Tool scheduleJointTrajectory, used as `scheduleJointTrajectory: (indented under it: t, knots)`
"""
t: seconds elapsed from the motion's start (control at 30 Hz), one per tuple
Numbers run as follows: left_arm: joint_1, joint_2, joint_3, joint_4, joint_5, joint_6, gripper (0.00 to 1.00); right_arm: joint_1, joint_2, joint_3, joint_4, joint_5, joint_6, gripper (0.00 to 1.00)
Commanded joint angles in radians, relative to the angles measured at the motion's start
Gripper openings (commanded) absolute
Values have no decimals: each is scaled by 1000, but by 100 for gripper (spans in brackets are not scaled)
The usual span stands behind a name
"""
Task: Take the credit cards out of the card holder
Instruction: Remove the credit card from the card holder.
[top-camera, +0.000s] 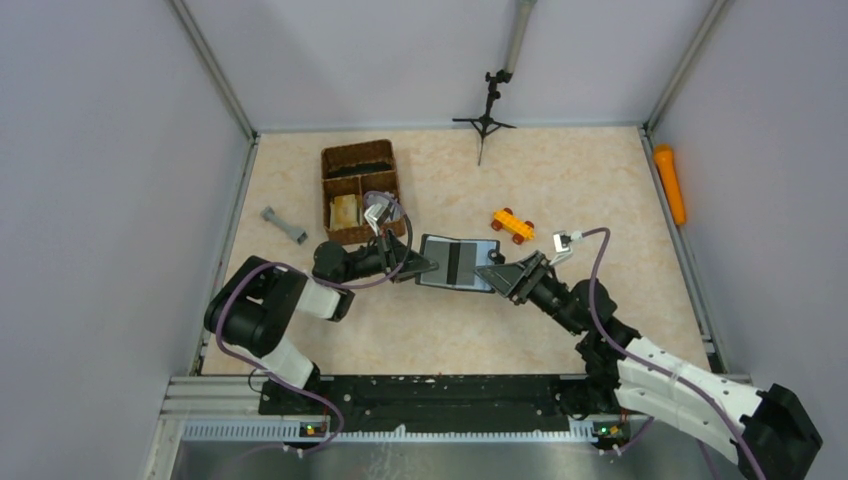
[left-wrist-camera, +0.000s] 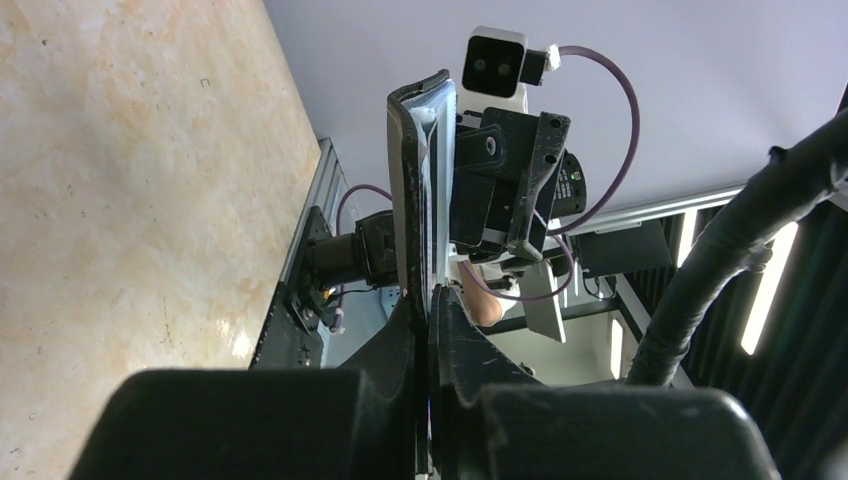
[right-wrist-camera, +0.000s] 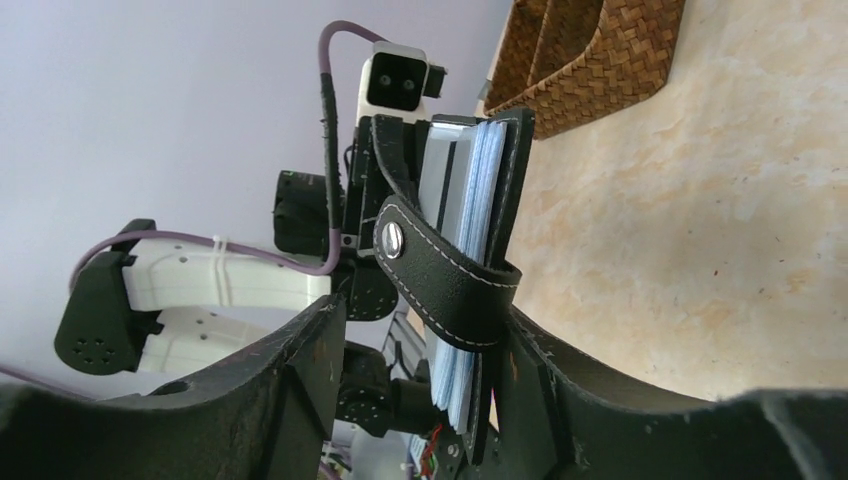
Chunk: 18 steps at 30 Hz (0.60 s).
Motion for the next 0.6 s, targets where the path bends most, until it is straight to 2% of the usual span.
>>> scheduleJointTrajectory:
  t: [0.0, 0.1, 0.2, 0.33, 0.47, 0.57]
  knots:
    - [-3, -22, 27, 110, 13, -5, 0, -9, 27, 30, 13, -24, -42, 54]
    - [-6, -23, 25, 109, 16, -6, 0, -10, 52, 38, 19, -30, -43, 50]
    - [-11, -27, 23, 109, 18, -7, 0, -10, 72, 46, 41, -41, -43, 34]
    - [-16, -25, 26, 109, 23, -6, 0, -10, 96, 67, 47, -57, -54, 26]
    - [-19, -21, 31, 111, 34, -6, 0, -10, 107, 84, 28, -61, -65, 13]
    - [-13, -12, 38, 92, 74, 21, 22, -10, 98, 87, 17, -61, -75, 4]
